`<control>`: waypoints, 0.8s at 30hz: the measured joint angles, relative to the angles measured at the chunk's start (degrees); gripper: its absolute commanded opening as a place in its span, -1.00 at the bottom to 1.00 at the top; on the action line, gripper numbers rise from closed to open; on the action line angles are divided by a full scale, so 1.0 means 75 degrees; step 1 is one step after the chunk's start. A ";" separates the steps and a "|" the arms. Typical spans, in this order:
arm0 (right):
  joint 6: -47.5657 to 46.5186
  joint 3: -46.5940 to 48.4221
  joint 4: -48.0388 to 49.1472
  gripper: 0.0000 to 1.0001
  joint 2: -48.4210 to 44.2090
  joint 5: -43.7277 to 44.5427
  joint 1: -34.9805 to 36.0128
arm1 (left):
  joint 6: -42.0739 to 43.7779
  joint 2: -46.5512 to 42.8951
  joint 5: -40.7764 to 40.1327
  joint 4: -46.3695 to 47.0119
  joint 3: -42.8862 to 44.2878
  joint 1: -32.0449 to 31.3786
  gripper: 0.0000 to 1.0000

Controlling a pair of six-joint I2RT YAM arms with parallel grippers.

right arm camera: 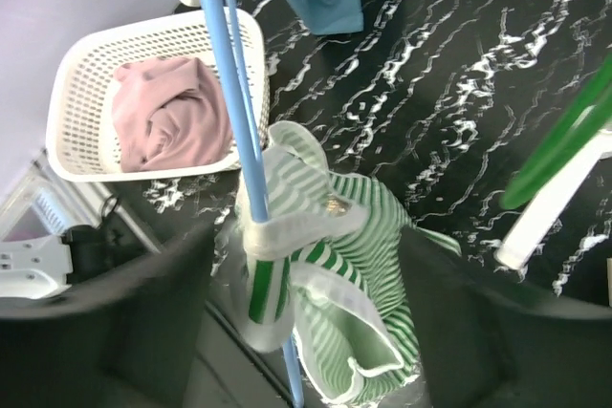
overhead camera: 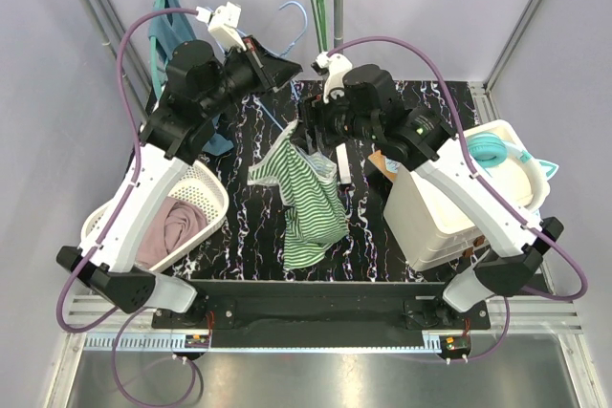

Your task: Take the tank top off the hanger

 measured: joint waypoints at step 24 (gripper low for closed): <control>0.0364 -0.1279 -0.0079 0.35 -0.2154 -0.1003 -0.0163 | -0.2410 -0.0280 -0.0481 0.1142 -0.1084 0.0189 -1.00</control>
